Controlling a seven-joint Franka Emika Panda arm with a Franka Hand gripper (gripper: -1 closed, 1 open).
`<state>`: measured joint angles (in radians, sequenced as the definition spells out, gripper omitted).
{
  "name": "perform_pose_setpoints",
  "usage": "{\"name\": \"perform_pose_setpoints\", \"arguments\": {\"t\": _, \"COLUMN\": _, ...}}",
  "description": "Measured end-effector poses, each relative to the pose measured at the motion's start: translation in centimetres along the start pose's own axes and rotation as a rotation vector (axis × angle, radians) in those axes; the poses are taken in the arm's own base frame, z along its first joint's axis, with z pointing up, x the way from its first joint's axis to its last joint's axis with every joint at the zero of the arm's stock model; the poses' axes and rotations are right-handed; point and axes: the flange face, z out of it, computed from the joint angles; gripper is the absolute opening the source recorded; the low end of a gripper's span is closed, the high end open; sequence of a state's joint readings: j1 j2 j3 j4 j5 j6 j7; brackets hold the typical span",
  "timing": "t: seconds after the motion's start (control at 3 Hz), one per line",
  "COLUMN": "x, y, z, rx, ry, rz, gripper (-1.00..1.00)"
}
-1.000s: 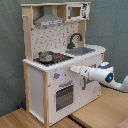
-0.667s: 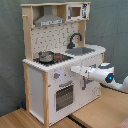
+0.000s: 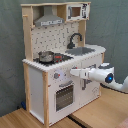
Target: Play with the kitchen
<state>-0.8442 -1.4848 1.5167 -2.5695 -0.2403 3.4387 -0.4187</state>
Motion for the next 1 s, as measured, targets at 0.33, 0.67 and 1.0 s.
{"name": "perform_pose_setpoints", "arguments": {"t": 0.33, "x": 0.02, "y": -0.02, "z": -0.01, "rx": 0.004, "ry": -0.007, "rz": -0.119, "gripper": -1.00}}
{"name": "perform_pose_setpoints", "arguments": {"t": 0.67, "x": 0.03, "y": -0.03, "z": -0.02, "rx": 0.008, "ry": -0.014, "rz": -0.222, "gripper": -1.00}}
{"name": "perform_pose_setpoints", "arguments": {"t": 1.0, "x": 0.06, "y": -0.03, "z": -0.02, "rx": 0.014, "ry": -0.022, "rz": -0.323, "gripper": -1.00}}
